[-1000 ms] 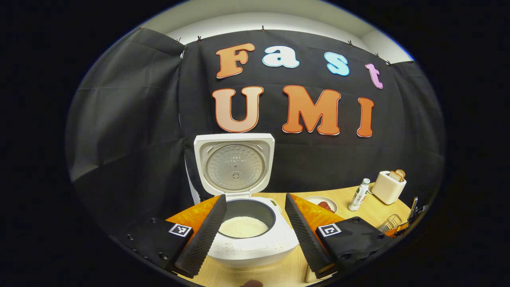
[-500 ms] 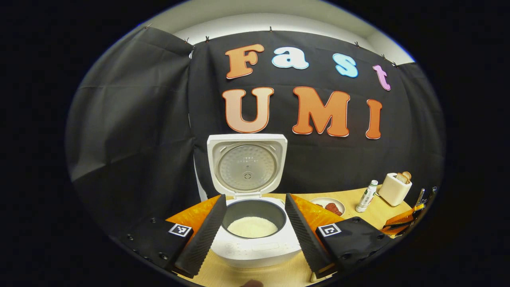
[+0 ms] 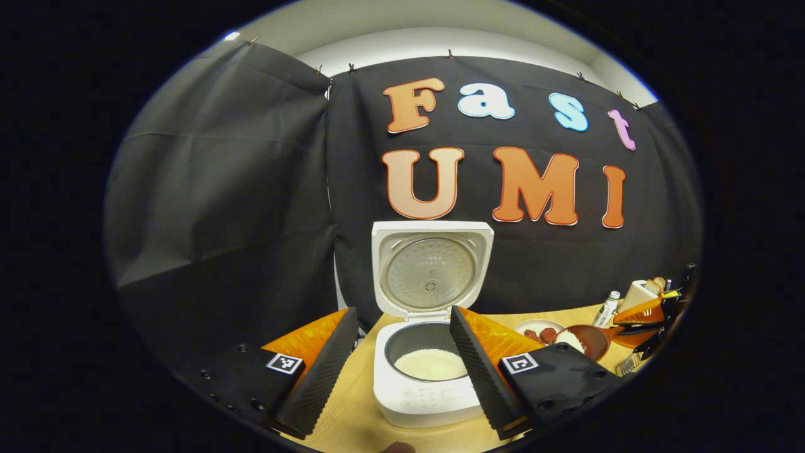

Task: Close the left gripper, press the button to open the rice cooker; take a wooden spoon from the chopstick holder with the right hand, scoop a spoonful of rice and pour it into the rice cooker, then put the wooden spoon back into the chopstick holder.

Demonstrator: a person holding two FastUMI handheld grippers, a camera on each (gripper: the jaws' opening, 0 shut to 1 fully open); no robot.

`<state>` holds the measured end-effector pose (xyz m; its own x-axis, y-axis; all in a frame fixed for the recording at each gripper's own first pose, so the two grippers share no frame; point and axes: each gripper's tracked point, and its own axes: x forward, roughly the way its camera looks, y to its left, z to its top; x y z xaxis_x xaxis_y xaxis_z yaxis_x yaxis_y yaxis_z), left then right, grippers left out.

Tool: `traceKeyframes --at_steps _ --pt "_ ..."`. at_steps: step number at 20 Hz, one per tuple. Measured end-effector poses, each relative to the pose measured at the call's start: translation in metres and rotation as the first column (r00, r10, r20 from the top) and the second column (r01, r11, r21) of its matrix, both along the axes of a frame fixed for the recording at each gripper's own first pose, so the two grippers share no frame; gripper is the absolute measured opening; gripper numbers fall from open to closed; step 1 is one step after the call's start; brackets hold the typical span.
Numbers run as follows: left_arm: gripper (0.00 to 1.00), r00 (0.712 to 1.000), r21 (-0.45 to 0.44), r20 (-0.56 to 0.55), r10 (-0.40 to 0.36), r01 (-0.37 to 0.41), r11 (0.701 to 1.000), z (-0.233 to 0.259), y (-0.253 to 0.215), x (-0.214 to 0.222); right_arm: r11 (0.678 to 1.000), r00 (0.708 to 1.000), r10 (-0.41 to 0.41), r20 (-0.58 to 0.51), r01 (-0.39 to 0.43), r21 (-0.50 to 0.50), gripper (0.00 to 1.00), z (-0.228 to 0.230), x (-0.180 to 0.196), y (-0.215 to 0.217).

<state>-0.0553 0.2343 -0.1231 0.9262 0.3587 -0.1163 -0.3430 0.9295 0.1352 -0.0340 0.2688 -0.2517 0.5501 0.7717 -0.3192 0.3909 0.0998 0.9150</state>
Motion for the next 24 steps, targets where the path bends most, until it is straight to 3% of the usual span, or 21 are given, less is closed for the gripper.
traceKeyframes --at_steps 11,15,18,24 --pt "1.0 0.982 -0.041 -0.007 0.186 -0.186 0.982 -0.007 0.089 -0.053 0.999 0.999 -0.023 -0.03 0.022 -0.039 0.12 -0.012 0.069 0.09" --pt "0.99 0.974 -0.041 -0.016 0.227 -0.227 0.973 -0.009 0.106 -0.061 0.981 0.999 -0.023 0.041 0.03 -0.191 0.12 -0.024 0.091 0.107" --pt "0.99 0.971 -0.038 -0.018 0.238 -0.239 0.97 -0.01 0.112 -0.067 0.947 0.993 0.005 0.118 0.033 -0.319 0.12 -0.029 0.1 0.111" --pt "1.0 0.972 -0.029 -0.024 0.233 -0.234 0.972 -0.009 0.111 -0.07 0.831 0.951 0.136 0.277 0.042 -0.555 0.12 -0.025 0.116 0.123"
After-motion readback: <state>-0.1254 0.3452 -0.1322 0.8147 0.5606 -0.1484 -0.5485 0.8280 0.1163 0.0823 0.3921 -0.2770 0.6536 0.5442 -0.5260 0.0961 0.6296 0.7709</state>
